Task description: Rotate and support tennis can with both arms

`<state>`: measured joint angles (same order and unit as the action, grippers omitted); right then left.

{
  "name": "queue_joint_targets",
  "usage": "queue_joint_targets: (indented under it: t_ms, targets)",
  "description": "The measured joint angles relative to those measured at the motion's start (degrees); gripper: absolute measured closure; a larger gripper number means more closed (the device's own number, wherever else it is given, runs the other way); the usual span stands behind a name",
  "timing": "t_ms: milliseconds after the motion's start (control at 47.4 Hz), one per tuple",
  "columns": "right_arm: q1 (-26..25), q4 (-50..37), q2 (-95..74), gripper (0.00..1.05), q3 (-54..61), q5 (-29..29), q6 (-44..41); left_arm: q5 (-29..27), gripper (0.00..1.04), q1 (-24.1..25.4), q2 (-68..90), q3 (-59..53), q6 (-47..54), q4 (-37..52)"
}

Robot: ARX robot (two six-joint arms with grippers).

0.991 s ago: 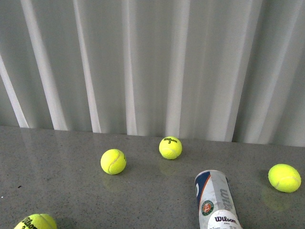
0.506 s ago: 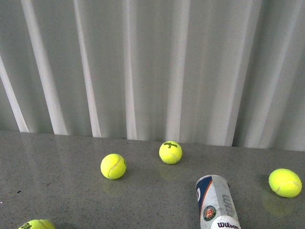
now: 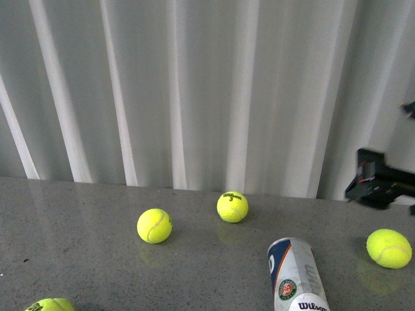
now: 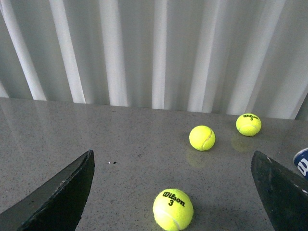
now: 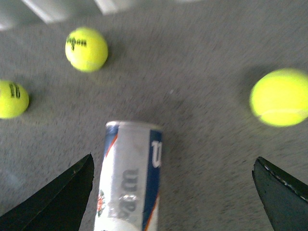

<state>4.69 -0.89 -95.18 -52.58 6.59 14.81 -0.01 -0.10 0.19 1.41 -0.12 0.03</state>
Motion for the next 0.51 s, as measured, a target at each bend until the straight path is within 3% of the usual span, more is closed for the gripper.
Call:
queue_joint_targets:
  t_ms: [190,506]
  targets:
    - [5.3,5.0,-9.2,0.07,-4.0,7.1,4.8,0.0,0.07,0.0,0.0,0.0,0.0,0.0]
    - [6.2,5.4,-14.1,0.07,-4.5,7.8,5.9,0.0,0.07,0.0,0.0,0.0,0.0,0.0]
